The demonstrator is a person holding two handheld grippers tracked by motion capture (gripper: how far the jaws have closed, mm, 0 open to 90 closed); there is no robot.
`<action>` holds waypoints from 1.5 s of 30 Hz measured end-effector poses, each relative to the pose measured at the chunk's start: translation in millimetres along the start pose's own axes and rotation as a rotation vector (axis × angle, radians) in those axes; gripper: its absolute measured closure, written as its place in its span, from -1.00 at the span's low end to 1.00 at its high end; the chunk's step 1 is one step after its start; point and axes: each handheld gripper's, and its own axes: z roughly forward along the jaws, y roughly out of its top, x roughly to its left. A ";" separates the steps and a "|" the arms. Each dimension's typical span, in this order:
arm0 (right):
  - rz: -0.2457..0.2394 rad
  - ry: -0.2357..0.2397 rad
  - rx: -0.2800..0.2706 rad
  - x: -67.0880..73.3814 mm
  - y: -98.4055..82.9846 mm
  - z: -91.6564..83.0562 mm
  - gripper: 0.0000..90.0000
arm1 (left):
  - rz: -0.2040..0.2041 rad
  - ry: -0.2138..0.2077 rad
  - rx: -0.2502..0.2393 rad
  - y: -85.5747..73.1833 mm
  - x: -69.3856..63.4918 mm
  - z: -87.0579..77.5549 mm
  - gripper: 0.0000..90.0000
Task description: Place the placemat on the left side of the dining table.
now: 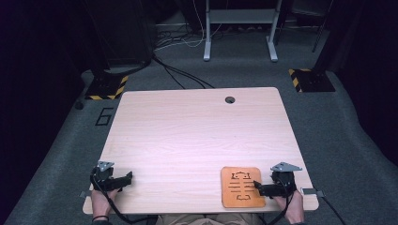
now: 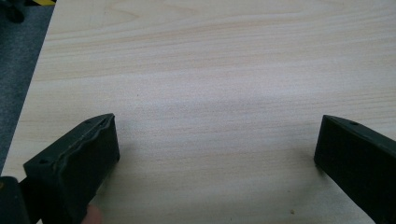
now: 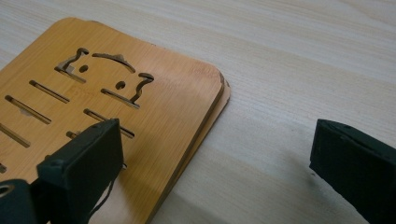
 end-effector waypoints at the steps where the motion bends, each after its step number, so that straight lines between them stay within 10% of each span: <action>1: -0.006 -0.005 0.000 -0.1 -0.4 0.7 -0.96 | 0.001 0.000 0.002 0.1 0.0 -0.1 -1.00; 45: 0.041 -0.002 0.010 -18.8 -9.0 -5.8 -1.00 | 0.000 0.005 -0.003 0.0 -0.2 0.1 -1.00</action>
